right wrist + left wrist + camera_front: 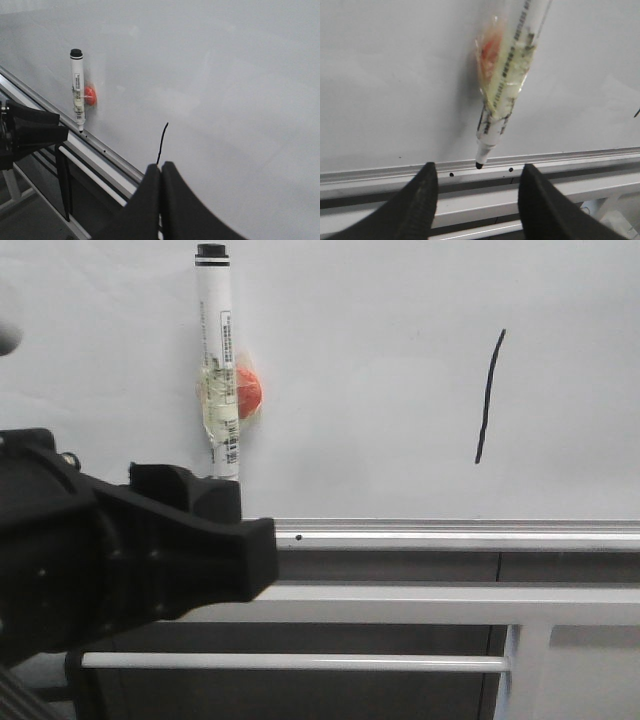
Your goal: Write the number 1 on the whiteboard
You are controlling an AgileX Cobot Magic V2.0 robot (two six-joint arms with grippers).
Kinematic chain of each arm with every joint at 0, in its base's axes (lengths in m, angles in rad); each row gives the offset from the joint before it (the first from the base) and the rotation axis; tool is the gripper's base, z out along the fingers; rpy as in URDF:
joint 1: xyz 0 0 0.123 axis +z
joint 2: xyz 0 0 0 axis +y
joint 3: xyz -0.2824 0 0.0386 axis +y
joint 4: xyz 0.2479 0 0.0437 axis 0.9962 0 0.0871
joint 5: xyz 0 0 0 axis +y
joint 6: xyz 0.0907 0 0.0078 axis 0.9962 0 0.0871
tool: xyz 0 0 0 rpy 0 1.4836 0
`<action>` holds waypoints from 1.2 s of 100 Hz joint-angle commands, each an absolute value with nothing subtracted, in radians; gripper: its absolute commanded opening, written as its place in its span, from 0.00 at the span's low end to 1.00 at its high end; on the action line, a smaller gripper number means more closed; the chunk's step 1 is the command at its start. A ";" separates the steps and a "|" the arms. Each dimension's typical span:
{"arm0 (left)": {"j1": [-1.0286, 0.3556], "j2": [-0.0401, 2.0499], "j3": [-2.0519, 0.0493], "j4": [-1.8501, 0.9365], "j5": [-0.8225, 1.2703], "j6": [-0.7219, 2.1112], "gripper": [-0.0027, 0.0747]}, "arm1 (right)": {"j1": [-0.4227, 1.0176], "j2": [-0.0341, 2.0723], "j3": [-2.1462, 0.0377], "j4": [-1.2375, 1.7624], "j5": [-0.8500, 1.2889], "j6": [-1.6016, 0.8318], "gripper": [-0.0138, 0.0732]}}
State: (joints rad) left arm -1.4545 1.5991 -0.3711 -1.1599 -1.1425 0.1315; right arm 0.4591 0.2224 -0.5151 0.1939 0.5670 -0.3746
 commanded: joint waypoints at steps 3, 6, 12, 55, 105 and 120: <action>-1.465 1.515 -0.374 -1.162 -1.385 0.223 0.13 | 0.453 0.235 -0.540 0.181 0.492 -0.389 0.09; -1.465 1.495 -0.368 -1.162 -1.385 0.252 0.03 | 0.453 0.233 -0.540 0.181 0.486 -0.389 0.09; -1.465 1.448 -0.369 -1.169 -1.385 0.344 0.01 | 0.453 0.231 -0.540 0.181 0.477 -0.389 0.09; -1.465 1.046 -0.369 -1.230 -1.332 0.907 0.01 | 0.453 -0.027 -0.281 0.372 0.328 -0.389 0.09; -1.465 0.695 -0.369 -1.274 -1.066 1.231 0.01 | 0.453 -0.019 -0.084 0.381 0.043 -0.391 0.09; -1.465 0.658 -0.369 -1.274 -1.011 1.231 0.01 | 0.453 -0.019 -0.084 0.381 0.043 -0.391 0.09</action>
State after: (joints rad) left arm -1.4584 0.6711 -0.3445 -1.3322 -1.0268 1.2293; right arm 0.4591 -0.0129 -0.0588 0.3768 0.1264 -0.3776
